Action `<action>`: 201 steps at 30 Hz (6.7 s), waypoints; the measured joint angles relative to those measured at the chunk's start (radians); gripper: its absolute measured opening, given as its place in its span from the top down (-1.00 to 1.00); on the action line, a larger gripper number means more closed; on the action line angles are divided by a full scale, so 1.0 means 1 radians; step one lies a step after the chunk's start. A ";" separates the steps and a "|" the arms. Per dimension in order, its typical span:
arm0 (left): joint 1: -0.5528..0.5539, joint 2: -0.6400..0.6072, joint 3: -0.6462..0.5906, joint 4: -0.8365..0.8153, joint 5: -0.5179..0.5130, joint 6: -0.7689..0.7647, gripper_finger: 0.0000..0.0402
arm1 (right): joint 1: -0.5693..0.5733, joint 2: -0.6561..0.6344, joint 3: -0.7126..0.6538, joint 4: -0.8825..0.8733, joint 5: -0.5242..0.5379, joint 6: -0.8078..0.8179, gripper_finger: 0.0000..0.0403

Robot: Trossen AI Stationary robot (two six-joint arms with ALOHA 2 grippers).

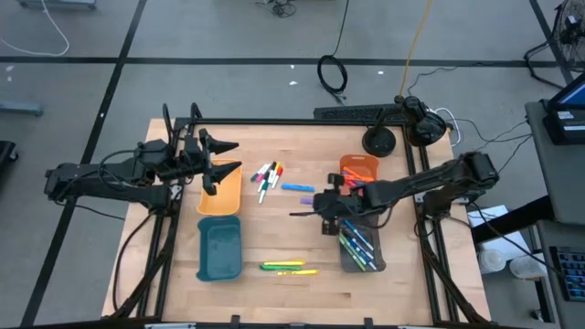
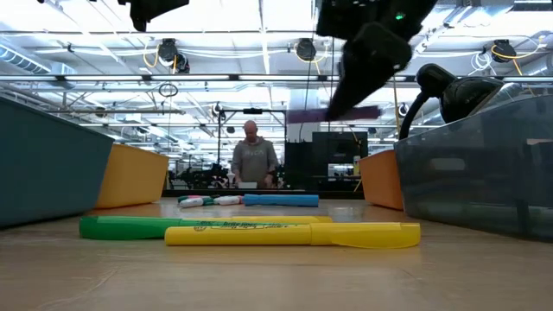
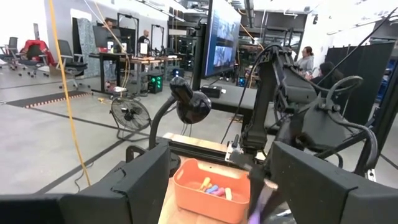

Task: Pick & Place Markers
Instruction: Put the purple highlighter into the orange bin, then put the blue highlighter into the orange bin

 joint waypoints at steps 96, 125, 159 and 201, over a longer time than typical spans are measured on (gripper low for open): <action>0.000 0.000 0.000 0.000 0.000 0.000 -0.41 | -0.179 -0.588 -0.470 -0.080 0.152 0.447 0.20; 0.000 0.000 0.000 0.000 0.000 0.000 -0.41 | -0.179 -0.587 -0.536 0.234 0.149 0.111 0.20; 0.000 0.000 0.000 0.000 0.000 0.000 -0.41 | -0.179 -0.587 -0.672 0.632 -0.266 -0.163 0.23; 0.000 0.000 0.000 0.000 0.000 0.000 -0.41 | -0.196 -0.300 -0.607 0.806 -0.209 -0.001 0.23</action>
